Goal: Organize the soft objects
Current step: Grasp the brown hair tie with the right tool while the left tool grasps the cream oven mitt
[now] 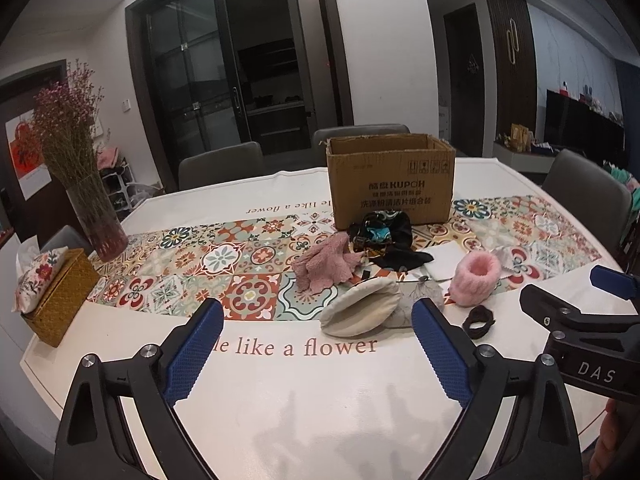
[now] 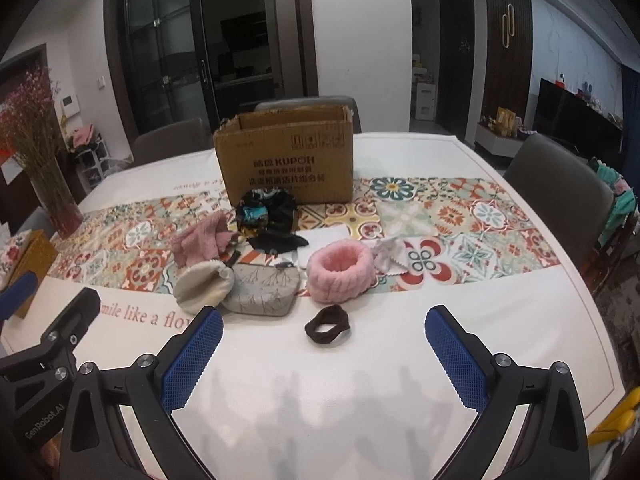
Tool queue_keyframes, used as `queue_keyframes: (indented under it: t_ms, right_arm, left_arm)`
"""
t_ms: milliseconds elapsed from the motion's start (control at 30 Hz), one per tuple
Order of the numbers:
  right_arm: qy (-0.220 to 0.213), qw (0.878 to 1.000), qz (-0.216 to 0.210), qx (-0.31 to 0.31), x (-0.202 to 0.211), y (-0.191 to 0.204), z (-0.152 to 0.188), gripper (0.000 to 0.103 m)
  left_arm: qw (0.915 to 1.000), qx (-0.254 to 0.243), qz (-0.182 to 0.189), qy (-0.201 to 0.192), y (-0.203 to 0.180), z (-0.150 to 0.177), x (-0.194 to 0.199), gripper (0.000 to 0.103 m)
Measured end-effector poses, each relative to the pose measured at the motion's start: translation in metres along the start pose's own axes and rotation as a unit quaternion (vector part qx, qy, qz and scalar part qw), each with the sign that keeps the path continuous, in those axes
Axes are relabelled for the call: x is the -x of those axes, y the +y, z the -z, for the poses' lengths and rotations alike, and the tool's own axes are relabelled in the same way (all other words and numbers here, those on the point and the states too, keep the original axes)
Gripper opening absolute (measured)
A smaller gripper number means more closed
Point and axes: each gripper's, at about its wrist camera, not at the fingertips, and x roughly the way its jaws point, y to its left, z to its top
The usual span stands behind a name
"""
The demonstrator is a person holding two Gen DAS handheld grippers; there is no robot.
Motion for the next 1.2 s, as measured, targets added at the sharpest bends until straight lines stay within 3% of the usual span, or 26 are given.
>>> queue_keyframes:
  t_ms: [600,1067,1200]
  right_arm:
    - [0.057,0.997,0.051,0.003,-0.099,0.011,0.018,0.099]
    - [0.102,0.992,0.071,-0.009,-0.147,0.006,0.031,0.080]
    - [0.110,0.991,0.075,-0.009,-0.151,0.007,0.033,0.074]
  left_arm:
    - [0.9940,-0.105,0.018,0.025,-0.023,0.013,-0.111,0.065]
    - [0.9833,-0.172,0.042,0.044,-0.042,0.019,-0.152,0.046]
    - [0.9813,-0.177,0.053,0.054,-0.042,0.021,-0.159,0.035]
